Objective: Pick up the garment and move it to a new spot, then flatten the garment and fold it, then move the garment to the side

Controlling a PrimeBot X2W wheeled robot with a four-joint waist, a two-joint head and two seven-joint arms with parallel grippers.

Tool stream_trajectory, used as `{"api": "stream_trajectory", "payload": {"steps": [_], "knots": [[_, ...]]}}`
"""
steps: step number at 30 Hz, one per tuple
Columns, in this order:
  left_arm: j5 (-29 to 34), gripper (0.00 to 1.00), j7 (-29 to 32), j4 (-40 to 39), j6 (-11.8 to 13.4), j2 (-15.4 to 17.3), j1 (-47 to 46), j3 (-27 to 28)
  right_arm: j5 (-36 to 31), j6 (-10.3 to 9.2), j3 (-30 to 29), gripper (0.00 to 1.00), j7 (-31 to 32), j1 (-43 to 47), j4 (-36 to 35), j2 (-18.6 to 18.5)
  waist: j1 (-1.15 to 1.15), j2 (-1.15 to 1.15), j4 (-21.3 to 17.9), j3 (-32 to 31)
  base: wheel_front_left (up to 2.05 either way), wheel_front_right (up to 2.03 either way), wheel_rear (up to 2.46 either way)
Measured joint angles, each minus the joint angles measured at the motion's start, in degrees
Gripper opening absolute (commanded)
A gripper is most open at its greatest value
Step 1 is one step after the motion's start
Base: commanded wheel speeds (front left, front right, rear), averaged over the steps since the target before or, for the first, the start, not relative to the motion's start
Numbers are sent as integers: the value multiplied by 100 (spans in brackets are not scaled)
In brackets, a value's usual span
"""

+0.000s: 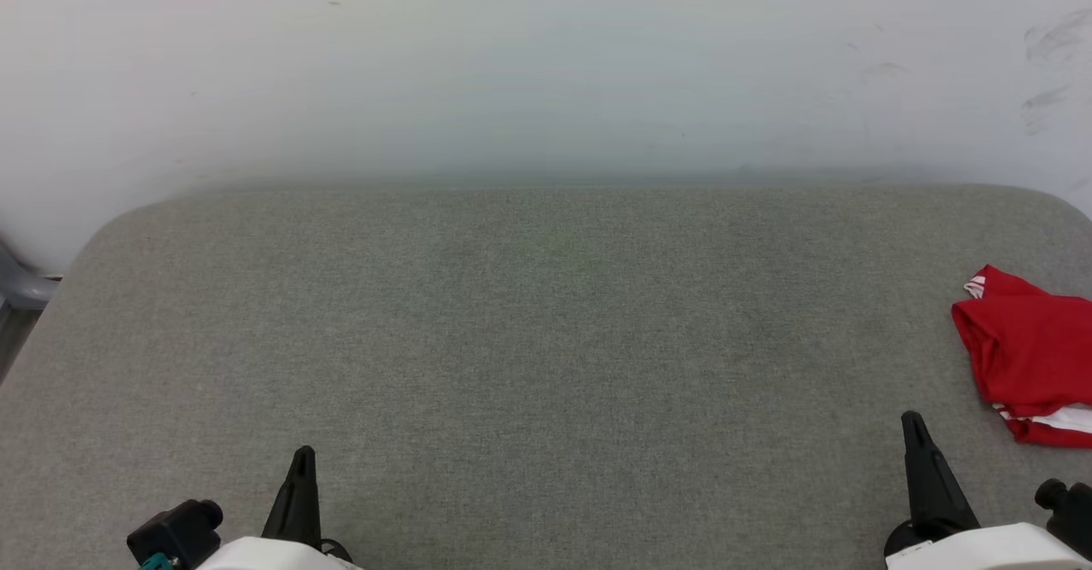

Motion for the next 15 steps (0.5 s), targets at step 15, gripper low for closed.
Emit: {"api": "stream_trajectory", "payload": {"steps": [15], "knots": [[-1258, 0, 293, 132, -143, -47, -230, 132, 1216, 0, -25, 0, 289, -230, 134, -11, 0, 0, -6, 43, 0, 0, 0]]}}
